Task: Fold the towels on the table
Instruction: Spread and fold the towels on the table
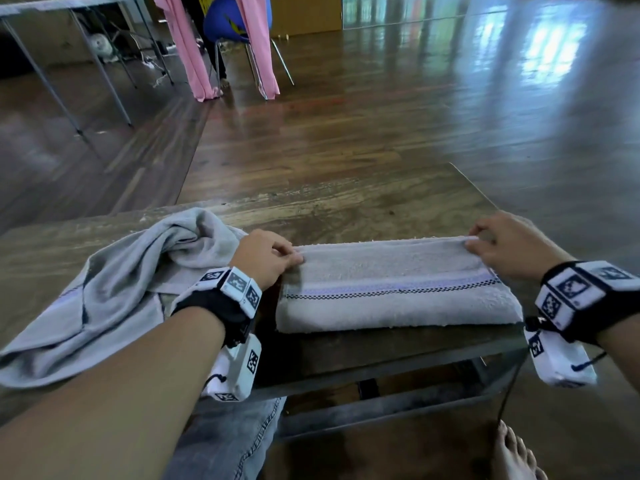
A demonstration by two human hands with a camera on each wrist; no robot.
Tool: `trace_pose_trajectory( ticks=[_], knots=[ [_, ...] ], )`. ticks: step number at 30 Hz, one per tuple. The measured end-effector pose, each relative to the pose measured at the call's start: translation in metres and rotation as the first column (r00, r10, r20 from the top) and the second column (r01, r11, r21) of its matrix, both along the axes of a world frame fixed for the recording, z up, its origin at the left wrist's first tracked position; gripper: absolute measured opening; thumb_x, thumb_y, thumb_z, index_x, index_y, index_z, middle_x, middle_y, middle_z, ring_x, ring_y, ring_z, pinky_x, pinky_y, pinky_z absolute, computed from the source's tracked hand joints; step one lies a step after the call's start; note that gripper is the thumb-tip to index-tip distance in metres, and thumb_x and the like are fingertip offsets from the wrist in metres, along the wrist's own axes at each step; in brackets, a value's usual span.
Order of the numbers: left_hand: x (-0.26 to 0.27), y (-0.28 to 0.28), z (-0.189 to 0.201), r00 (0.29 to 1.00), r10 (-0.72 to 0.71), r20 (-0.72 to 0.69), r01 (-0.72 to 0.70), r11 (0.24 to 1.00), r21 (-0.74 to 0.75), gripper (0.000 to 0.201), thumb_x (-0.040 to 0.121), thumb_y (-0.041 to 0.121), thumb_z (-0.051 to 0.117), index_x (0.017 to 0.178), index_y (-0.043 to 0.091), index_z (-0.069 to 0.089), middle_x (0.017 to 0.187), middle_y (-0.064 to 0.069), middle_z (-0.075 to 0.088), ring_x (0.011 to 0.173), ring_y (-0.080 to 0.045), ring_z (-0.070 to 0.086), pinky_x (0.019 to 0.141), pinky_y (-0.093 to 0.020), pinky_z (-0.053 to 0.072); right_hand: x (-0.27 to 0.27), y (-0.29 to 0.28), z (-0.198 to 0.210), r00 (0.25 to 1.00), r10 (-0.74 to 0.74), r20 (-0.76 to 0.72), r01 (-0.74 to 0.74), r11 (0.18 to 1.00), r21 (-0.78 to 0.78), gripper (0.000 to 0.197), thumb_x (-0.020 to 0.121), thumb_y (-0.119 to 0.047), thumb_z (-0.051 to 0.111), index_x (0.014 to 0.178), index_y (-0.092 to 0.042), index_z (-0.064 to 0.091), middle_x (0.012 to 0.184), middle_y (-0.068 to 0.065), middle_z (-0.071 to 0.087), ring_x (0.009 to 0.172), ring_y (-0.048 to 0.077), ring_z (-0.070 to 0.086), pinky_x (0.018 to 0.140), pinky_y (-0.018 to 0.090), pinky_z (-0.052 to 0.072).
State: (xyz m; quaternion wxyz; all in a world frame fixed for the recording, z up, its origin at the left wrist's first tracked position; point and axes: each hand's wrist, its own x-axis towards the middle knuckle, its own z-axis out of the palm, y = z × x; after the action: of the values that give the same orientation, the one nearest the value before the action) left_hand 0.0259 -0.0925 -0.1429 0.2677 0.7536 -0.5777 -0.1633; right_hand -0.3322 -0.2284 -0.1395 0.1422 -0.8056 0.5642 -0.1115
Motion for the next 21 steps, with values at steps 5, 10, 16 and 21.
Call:
trace_pose_trajectory(
  ticks=[5, 10, 16, 21],
  knots=[
    [0.010, 0.006, -0.001, 0.999, -0.023, -0.032, 0.023, 1.000, 0.005, 0.016, 0.072, 0.026, 0.086, 0.081, 0.014, 0.082, 0.095, 0.004, 0.074, 0.076, 0.001, 0.061, 0.067, -0.003, 0.042, 0.009, 0.003, -0.004, 1.000, -0.005, -0.004, 0.005, 1.000, 0.011, 0.018, 0.096, -0.032, 0.061, 0.079, -0.028, 0.058, 0.097, -0.001, 0.061, 0.078, 0.019, 0.063, 0.080, 0.045, 0.055],
    [0.010, 0.019, 0.009, 0.998, 0.020, -0.053, -0.017, 0.998, 0.065, 0.009, 0.074, 0.025, 0.085, 0.077, 0.019, 0.080, 0.079, 0.004, 0.076, 0.072, -0.007, 0.067, 0.069, -0.023, 0.052, 0.015, 0.011, 0.004, 0.999, 0.011, -0.042, -0.008, 0.999, 0.050, 0.017, 0.094, -0.032, 0.066, 0.079, -0.028, 0.059, 0.088, 0.002, 0.064, 0.070, 0.016, 0.065, 0.069, 0.040, 0.055],
    [0.008, 0.034, 0.040, 1.000, -0.013, 0.013, 0.011, 0.995, 0.096, 0.010, 0.075, 0.022, 0.085, 0.080, 0.015, 0.081, 0.070, -0.002, 0.074, 0.061, -0.011, 0.062, 0.060, -0.026, 0.049, 0.025, 0.023, 0.015, 0.999, 0.041, 0.010, -0.041, 0.999, -0.017, 0.013, 0.094, -0.024, 0.065, 0.104, -0.016, 0.064, 0.107, 0.004, 0.065, 0.093, 0.025, 0.063, 0.086, 0.041, 0.053],
    [-0.001, 0.044, 0.071, 1.000, 0.004, 0.019, -0.001, 0.988, -0.156, 0.014, 0.075, 0.014, 0.084, 0.087, 0.013, 0.076, 0.079, 0.002, 0.072, 0.070, -0.013, 0.067, 0.064, -0.019, 0.051, 0.011, 0.039, 0.036, 0.998, 0.019, 0.068, -0.006, 0.980, -0.198, 0.012, 0.093, -0.027, 0.059, 0.088, -0.024, 0.069, 0.092, 0.002, 0.054, 0.086, 0.028, 0.057, 0.086, 0.045, 0.053]
  ],
)
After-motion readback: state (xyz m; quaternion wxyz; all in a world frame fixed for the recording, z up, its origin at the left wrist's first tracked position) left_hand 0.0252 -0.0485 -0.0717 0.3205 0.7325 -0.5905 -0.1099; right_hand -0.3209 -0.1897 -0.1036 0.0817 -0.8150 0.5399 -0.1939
